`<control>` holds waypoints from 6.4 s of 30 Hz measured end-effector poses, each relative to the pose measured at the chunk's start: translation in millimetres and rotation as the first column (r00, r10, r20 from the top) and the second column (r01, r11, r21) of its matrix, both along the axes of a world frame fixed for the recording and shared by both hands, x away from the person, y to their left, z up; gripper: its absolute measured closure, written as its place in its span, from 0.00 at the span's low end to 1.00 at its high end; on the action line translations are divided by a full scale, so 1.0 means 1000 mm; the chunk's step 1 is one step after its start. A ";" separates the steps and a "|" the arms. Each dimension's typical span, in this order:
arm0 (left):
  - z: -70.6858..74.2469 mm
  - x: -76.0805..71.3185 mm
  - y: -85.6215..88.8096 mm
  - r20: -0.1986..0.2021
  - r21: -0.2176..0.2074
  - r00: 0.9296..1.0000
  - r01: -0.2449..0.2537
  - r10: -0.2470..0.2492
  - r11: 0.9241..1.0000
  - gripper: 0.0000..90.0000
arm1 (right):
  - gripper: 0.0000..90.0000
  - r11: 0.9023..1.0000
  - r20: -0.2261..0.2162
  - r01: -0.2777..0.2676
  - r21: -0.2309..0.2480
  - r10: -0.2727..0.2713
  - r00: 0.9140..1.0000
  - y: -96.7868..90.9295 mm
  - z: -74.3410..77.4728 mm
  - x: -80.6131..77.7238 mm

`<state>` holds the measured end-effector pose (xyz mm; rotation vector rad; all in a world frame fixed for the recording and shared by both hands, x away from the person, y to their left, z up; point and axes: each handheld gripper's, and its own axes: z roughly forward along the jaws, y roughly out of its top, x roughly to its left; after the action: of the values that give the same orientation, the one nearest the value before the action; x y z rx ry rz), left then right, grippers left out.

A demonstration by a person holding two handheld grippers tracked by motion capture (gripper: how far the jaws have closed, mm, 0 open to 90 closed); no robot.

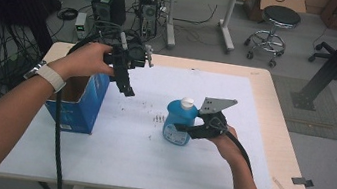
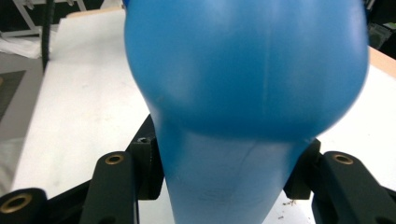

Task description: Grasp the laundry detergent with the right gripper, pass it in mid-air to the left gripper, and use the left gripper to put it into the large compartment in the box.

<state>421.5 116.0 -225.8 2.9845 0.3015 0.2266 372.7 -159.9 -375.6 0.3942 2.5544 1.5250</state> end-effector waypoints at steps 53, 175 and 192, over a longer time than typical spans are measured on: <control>0.048 -0.079 -0.021 -0.033 -0.051 0.986 0.160 -0.161 0.986 0.06 | 0.50 0.964 0.026 -0.264 -0.040 0.265 0.964 0.050 0.072 -0.028; 0.024 -0.075 -0.049 -0.123 -0.071 0.969 0.206 -0.214 0.976 0.42 | 0.50 0.943 0.042 -0.328 -0.062 0.330 0.943 0.092 0.076 -0.023; 0.035 -0.073 -0.037 -0.113 -0.063 0.988 0.094 -0.101 0.994 0.42 | 0.06 0.975 -0.075 -0.167 -0.146 0.157 0.985 0.041 0.085 -0.011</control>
<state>348.2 78.8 -191.2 2.9508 0.1703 0.0333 361.5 -119.3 -290.8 0.2236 2.7906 1.3739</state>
